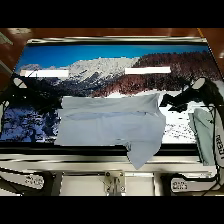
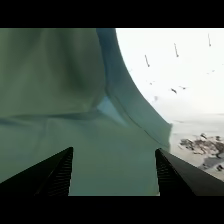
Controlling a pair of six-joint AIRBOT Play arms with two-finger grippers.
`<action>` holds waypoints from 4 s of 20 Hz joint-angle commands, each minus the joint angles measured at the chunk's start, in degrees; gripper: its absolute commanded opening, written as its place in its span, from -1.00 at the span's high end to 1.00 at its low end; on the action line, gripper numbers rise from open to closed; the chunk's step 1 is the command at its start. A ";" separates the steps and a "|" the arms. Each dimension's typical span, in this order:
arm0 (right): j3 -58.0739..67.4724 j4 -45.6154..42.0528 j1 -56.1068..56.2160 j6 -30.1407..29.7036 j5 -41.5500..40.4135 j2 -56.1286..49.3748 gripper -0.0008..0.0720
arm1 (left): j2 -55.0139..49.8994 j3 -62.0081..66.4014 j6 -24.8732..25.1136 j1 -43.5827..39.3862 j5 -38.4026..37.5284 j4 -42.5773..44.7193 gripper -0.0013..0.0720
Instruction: Fold the shirts.
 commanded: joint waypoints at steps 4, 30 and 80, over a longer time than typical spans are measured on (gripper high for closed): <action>-6.49 -14.93 -12.26 -5.99 16.00 15.04 -0.75 | 11.39 -13.44 2.45 12.44 -10.78 4.00 -0.69; -36.13 6.86 -20.79 -13.81 12.15 28.68 -0.75 | 19.23 -45.46 17.44 17.42 6.97 -18.73 0.86; -5.99 24.68 1.70 -7.58 -27.89 -7.04 -0.10 | -2.78 -9.62 8.09 3.28 16.37 -32.72 0.76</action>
